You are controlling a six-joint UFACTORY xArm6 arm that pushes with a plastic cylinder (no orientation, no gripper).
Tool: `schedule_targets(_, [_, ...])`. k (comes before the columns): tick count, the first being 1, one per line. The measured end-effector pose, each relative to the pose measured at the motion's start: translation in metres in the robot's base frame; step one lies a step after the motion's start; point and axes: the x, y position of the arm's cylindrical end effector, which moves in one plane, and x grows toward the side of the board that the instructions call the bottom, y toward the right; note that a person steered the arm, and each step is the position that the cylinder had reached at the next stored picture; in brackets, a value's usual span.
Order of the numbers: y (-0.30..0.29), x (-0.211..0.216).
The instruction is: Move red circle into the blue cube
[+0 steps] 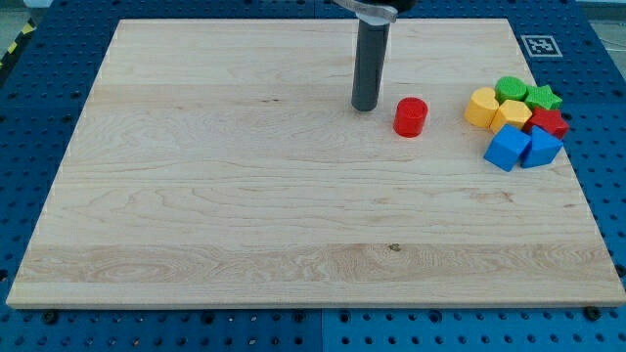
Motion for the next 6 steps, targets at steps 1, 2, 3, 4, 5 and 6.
schedule_targets(1, [0.000,0.013])
schedule_targets(2, [0.014,0.021])
schedule_targets(3, [0.047,0.021])
schedule_targets(4, [0.068,0.021])
schedule_targets(5, [0.079,0.023])
schedule_targets(6, [0.082,0.026])
